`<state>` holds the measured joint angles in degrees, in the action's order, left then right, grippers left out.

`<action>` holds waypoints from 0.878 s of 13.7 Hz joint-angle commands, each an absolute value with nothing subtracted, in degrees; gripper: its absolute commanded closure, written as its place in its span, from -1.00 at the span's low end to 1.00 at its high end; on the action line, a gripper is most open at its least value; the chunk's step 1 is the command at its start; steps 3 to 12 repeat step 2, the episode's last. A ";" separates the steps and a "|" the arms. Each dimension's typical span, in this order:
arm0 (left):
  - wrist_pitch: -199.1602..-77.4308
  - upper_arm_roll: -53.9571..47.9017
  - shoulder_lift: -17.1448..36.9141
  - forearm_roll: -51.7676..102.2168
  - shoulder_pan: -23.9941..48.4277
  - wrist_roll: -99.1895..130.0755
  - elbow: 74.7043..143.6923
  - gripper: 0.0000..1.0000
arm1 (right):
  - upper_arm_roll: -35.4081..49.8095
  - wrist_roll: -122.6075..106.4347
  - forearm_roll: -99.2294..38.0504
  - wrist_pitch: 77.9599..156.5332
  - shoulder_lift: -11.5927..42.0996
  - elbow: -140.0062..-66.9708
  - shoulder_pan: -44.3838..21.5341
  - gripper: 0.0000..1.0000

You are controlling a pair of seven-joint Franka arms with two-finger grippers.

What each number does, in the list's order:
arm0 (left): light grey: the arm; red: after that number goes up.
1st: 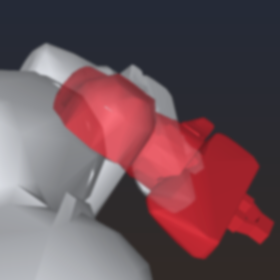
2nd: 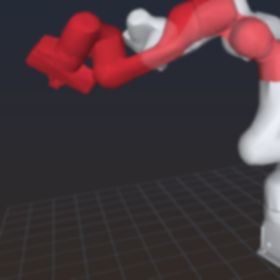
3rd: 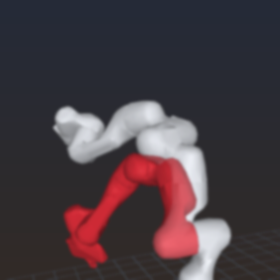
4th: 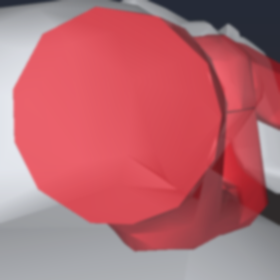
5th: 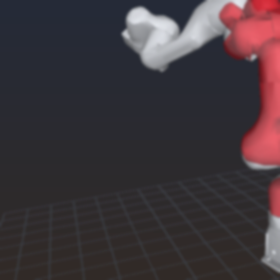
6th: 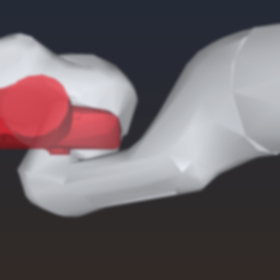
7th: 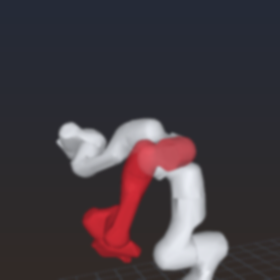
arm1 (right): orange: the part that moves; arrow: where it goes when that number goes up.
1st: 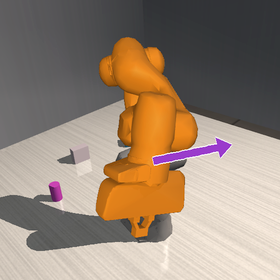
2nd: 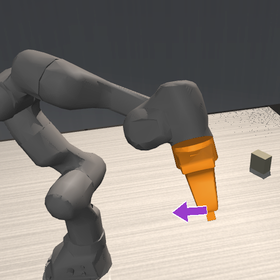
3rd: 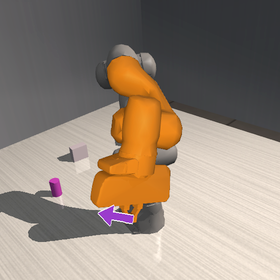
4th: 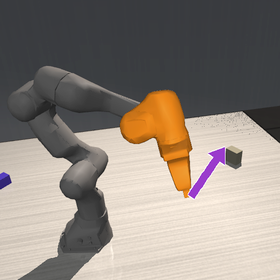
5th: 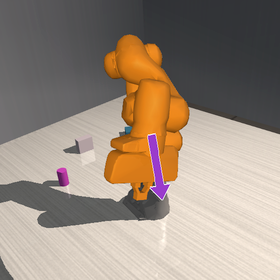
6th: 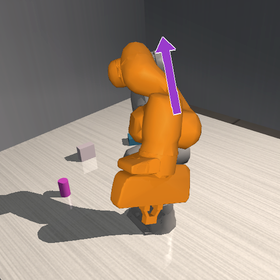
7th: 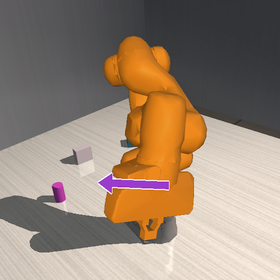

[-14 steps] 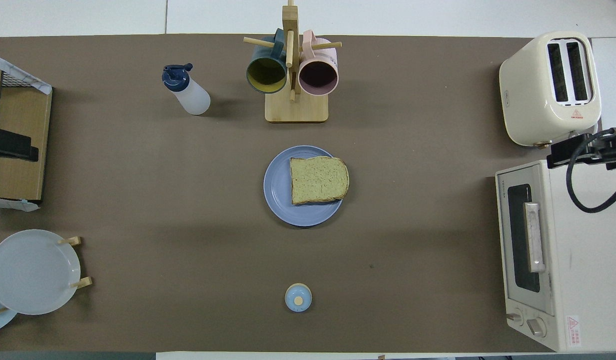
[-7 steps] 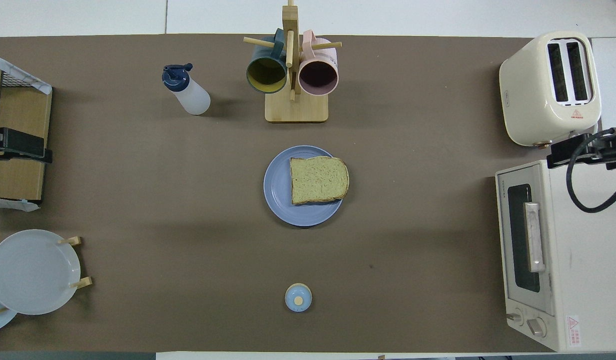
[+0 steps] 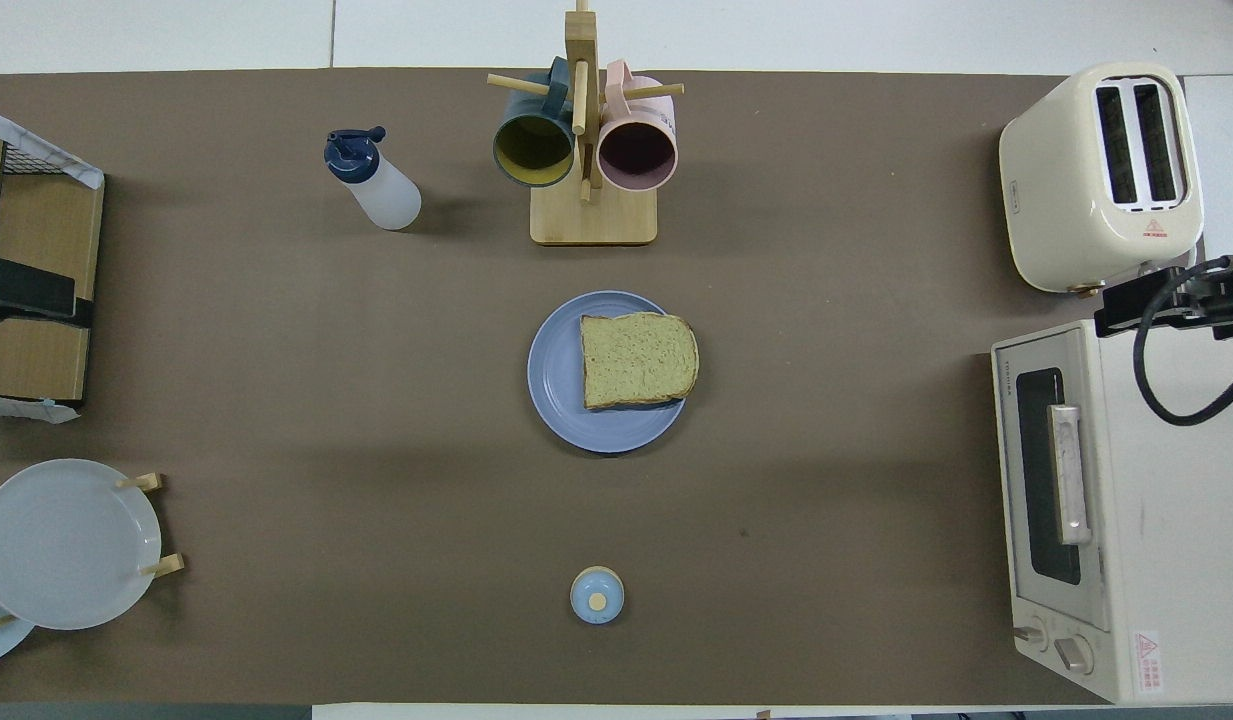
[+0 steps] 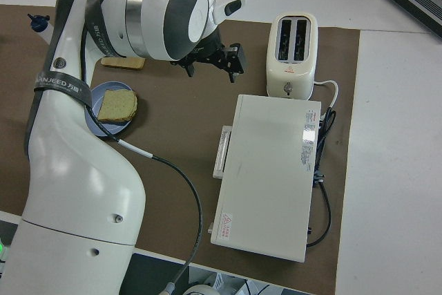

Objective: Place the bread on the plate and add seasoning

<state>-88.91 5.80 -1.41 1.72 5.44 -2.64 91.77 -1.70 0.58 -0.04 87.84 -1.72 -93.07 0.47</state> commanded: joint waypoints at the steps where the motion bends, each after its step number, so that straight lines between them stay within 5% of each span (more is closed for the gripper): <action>1: -87.89 4.92 -1.41 0.35 4.40 -3.95 91.05 -1.00 | -1.41 -0.09 -0.70 87.98 -2.72 -94.22 1.14 -1.00; 12: -87.98 4.92 -1.41 0.35 4.39 -3.96 91.14 -1.00 | -1.41 -0.17 -0.70 87.98 -2.72 -94.22 1.14 -1.00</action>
